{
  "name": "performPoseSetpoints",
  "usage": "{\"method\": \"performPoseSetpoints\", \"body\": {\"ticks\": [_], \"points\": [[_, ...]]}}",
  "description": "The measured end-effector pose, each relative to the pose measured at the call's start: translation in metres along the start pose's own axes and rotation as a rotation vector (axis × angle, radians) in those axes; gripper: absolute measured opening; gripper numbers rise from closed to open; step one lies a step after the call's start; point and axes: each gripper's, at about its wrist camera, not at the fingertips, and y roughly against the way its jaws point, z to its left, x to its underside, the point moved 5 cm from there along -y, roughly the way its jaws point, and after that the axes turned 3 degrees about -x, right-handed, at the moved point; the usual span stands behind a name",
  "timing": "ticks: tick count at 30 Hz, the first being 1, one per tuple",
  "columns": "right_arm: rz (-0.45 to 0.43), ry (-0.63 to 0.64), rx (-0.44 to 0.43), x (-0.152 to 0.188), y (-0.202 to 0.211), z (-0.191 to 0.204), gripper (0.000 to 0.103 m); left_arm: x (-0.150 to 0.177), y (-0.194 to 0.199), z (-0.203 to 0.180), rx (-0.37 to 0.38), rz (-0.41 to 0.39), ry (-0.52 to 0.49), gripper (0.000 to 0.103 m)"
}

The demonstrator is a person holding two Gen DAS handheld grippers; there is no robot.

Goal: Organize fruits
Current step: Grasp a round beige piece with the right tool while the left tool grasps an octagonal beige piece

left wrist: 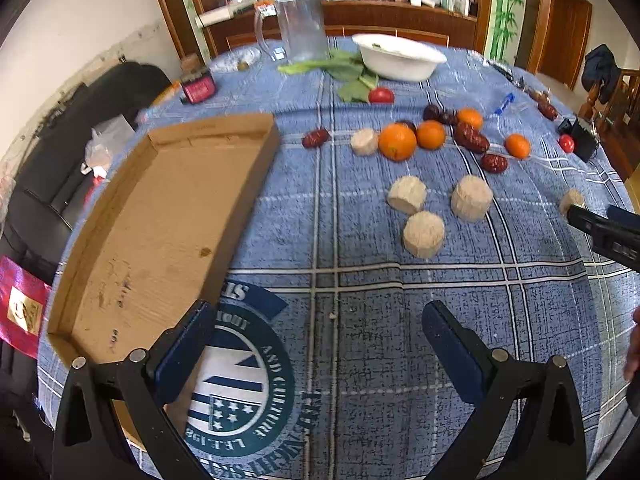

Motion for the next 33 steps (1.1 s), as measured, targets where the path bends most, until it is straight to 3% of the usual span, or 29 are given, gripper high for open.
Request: {"method": "performPoseSetpoints", "body": {"ticks": [2,4,6,10,15,20,21,22,27,29,33], "points": [[0.037,0.010,-0.026,-0.001,-0.015,0.003,0.070,-0.001,-0.003,-0.003,0.015,0.016,-0.002,0.103],[0.056,0.013,-0.033,-0.001,-0.023,0.004,0.041,-0.003,-0.006,-0.009,0.025,0.026,-0.021,0.103],[0.054,0.026,-0.043,-0.002,-0.026,0.007,0.031,-0.005,-0.008,-0.018,0.025,0.027,-0.049,0.103],[0.013,0.055,-0.051,-0.003,-0.018,0.012,0.031,-0.012,-0.011,-0.038,0.065,0.033,-0.091,0.103],[-0.003,0.026,-0.086,-0.003,-0.009,0.009,0.031,-0.024,-0.027,-0.055,0.172,0.096,-0.054,0.103],[-0.009,0.045,-0.077,0.005,-0.003,0.007,0.031,-0.032,-0.049,-0.066,0.174,0.138,-0.062,0.100],[-0.008,0.043,-0.079,0.006,-0.003,0.007,0.031,-0.033,-0.053,-0.068,0.174,0.145,-0.066,0.096],[-0.004,0.038,-0.085,0.007,-0.003,0.006,0.031,-0.033,-0.056,-0.068,0.174,0.151,-0.067,0.085],[0.003,0.023,-0.092,0.013,-0.001,0.002,0.031,-0.039,-0.054,-0.068,0.151,0.101,-0.090,0.056],[0.008,0.012,-0.099,0.016,-0.001,0.001,0.031,-0.042,-0.053,-0.068,0.159,0.088,-0.095,0.031],[0.007,0.005,-0.095,0.018,0.002,0.002,0.031,-0.039,-0.050,-0.064,0.188,0.086,-0.101,0.031]]}}
